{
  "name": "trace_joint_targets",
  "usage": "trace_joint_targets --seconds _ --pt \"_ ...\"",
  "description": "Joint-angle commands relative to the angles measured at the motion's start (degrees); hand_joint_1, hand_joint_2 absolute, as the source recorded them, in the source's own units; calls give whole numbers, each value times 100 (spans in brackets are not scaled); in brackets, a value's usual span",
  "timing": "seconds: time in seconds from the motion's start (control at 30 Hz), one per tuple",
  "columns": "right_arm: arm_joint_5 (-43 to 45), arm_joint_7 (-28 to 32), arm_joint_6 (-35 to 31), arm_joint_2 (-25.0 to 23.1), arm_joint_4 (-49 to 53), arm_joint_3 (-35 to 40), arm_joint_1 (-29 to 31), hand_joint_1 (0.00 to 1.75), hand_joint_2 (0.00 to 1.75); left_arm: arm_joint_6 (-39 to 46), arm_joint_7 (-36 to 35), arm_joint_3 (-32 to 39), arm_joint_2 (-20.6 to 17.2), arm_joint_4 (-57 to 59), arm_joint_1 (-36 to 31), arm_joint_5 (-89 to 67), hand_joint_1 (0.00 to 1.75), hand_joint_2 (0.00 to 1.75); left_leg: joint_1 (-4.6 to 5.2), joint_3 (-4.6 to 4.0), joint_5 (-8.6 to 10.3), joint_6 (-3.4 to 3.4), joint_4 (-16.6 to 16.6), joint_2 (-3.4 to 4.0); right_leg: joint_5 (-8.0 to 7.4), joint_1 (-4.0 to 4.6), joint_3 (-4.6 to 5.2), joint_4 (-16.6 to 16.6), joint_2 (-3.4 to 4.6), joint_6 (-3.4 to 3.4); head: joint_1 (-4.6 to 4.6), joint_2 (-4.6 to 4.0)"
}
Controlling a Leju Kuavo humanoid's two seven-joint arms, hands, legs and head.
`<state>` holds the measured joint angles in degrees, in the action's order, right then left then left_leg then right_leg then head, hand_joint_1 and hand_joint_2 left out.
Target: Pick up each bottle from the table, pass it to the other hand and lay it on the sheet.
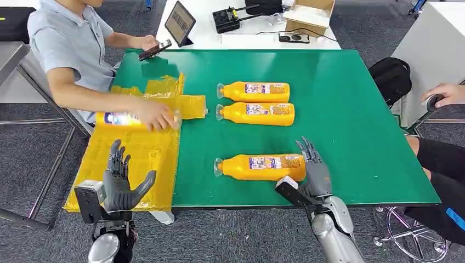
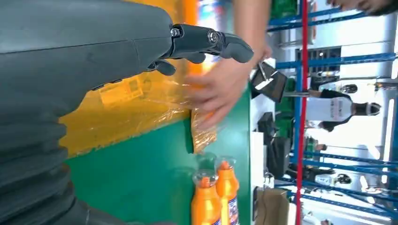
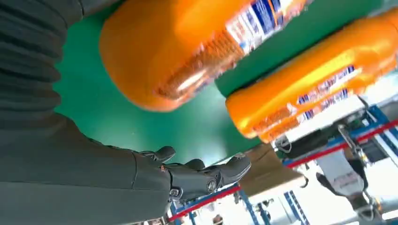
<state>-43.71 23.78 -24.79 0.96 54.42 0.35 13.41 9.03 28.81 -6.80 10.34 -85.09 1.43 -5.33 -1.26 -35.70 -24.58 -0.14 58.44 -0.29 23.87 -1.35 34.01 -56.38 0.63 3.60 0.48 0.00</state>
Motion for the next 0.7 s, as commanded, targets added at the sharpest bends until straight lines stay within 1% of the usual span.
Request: trace_joint_targets --seconds 0.03,0.37,0.4,0.47,0.57,0.67,0.7 --pt "-153 -188 216 -31 -1329 480 764 0 175 139 -105 -87 -27 616 -346 -87 0 175 2 17 -3 5 -7 11 0 1 -13 5 6 -11 0 0" --pt "-280 -295 291 -37 -1562 666 930 0 175 36 -150 -118 -30 594 -370 31 0 175 0 26 -6 6 -7 16 2 4 -21 6 9 -16 0 0" --pt "-392 -415 475 -20 -1742 837 1030 0 175 51 -201 -131 -41 616 -389 25 0 175 0 24 -6 6 -5 13 3 3 -20 3 6 -14 -2 0" --pt "-440 -481 549 -23 -1812 904 1076 0 175 54 -215 -141 -53 619 -393 10 0 175 2 25 -6 7 -5 9 4 1 -21 3 2 -14 -2 0" --pt "-644 -802 690 -40 -2042 1114 1216 0 175 57 -256 -148 -69 584 -355 -30 0 175 1 18 -3 5 -4 10 1 2 -14 2 4 -11 -2 0" --pt "-661 -844 796 -38 -2159 1162 1264 0 175 58 -256 -131 -68 574 -323 -32 0 175 1 31 -5 7 -8 13 3 4 -25 5 4 -19 -2 0" --pt "-706 -927 960 -25 -2282 1235 1335 0 175 54 -254 -125 -66 565 -321 -38 0 175 1 25 -3 5 -7 8 2 3 -19 5 1 -15 -2 0"
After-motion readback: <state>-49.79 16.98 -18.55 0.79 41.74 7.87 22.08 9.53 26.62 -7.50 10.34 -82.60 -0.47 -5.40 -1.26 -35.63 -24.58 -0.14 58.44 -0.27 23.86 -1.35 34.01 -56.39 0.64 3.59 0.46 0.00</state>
